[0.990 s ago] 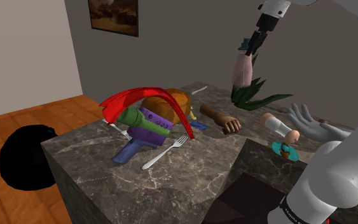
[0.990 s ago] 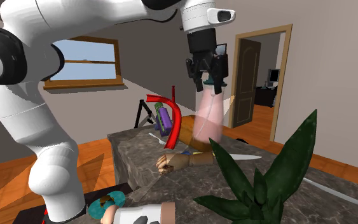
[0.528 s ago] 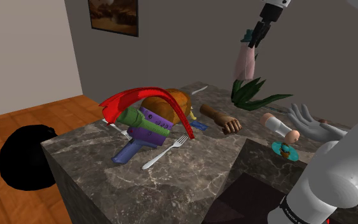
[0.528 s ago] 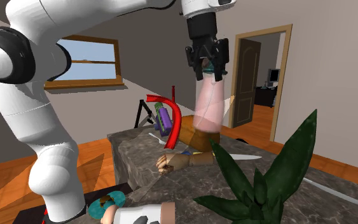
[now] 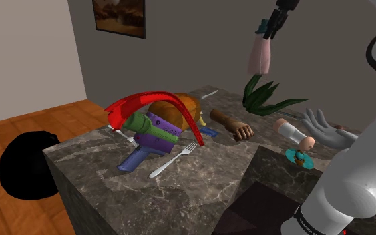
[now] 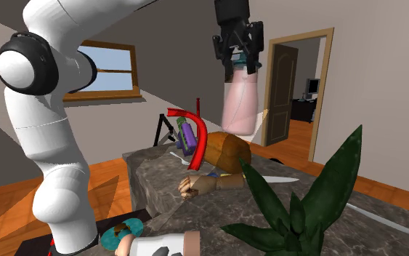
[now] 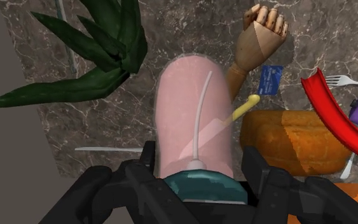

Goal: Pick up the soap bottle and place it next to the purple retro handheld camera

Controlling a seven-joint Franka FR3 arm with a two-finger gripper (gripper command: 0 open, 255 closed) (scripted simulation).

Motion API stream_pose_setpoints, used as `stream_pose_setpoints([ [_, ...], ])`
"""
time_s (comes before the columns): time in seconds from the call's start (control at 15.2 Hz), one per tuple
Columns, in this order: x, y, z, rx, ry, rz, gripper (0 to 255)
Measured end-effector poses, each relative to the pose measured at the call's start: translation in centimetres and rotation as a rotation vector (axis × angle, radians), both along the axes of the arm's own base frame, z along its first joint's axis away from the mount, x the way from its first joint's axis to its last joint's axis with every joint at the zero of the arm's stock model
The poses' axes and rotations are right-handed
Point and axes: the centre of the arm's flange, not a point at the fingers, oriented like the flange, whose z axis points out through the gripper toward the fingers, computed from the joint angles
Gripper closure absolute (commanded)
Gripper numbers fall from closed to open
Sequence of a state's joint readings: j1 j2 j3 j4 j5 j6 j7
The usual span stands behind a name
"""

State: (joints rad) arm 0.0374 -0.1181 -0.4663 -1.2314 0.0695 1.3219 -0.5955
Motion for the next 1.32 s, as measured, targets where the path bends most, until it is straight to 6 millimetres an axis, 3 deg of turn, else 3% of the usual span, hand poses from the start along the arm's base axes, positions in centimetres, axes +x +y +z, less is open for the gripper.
stream_pose_setpoints([
  [0.4, -0.2, 0.4, 2.6, 0.000, 0.000, 0.001, 255],
  [0.86, -2.3, 8.7, 2.7, 0.002, 0.000, 0.002, 255],
  [1.32, -4.4, 18.2, 2.2, 0.000, 0.001, 0.003, 255],
])
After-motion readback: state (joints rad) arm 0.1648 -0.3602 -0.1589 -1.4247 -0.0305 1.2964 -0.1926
